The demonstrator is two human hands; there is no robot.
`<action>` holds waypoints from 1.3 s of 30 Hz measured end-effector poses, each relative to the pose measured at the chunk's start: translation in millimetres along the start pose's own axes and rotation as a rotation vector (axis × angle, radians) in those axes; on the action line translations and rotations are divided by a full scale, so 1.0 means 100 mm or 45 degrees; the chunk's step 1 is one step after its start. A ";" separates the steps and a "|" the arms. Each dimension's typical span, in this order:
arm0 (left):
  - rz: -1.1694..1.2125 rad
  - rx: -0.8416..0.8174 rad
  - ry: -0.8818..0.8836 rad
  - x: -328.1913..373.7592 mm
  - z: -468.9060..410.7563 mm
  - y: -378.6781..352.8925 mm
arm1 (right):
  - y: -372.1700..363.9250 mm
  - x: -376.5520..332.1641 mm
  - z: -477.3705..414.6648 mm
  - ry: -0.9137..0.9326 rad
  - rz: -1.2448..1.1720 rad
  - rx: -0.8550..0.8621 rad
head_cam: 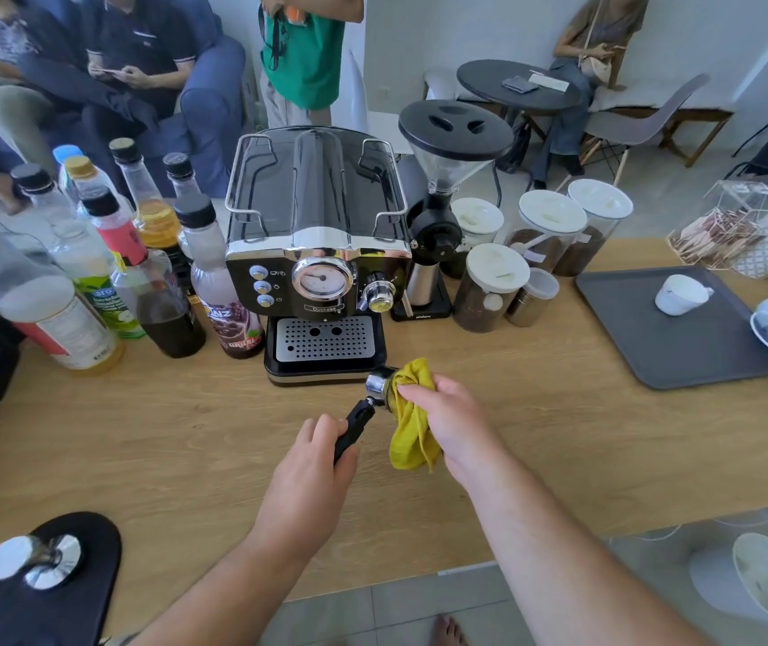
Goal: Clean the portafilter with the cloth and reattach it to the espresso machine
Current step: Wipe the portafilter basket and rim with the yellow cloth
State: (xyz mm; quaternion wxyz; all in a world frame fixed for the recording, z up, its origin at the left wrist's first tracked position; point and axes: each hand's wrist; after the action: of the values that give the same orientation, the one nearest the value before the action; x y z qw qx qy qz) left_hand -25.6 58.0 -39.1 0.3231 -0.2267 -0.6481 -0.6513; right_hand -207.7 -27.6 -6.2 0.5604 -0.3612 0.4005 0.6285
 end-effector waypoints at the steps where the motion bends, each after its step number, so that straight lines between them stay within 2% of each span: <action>1: -0.002 -0.005 0.004 -0.01 0.00 0.01 | 0.03 0.01 -0.01 -0.011 -0.005 -0.023; 7: 0.050 -0.015 0.038 -0.06 0.00 0.06 | 0.19 0.04 -0.02 0.043 -0.049 -0.099; 14: 0.325 -0.088 0.226 -0.08 0.07 0.00 | 0.32 0.28 -0.04 -0.040 -0.081 0.020; 17: 0.410 -0.073 0.284 -0.08 0.10 -0.03 | 0.32 0.37 0.00 -0.163 -0.316 0.045; 21: 0.441 -0.064 0.341 -0.10 0.09 -0.05 | 0.36 0.32 0.06 -0.286 -0.762 -0.050; 28: 0.476 -0.024 0.397 -0.10 0.08 -0.06 | 0.39 0.31 0.01 -0.199 -0.980 0.008; 32: 0.503 -0.013 0.407 -0.08 0.09 -0.03 | 0.36 0.34 -0.02 -0.110 -0.840 -0.056; 36: 0.524 0.000 0.419 -0.10 0.09 0.00 | 0.33 0.37 -0.11 -0.205 -0.502 0.038; 39: 0.542 0.012 0.434 -0.12 0.08 0.00 | 0.36 0.34 -0.11 -0.253 -0.477 -0.036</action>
State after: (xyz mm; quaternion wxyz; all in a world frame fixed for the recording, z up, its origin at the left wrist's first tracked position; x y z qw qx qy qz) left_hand -18.1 67.1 -47.2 0.5581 -0.2435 -0.5250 -0.5946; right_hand -246.8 -25.2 -37.8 0.6990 -0.3736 0.2603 0.5514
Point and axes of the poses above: each hand's wrist, its own z-axis away from the middle knuckle, its own y-axis out of the back of the hand, x = y × z, and after that the axes turned 3 degrees about y, right-handed
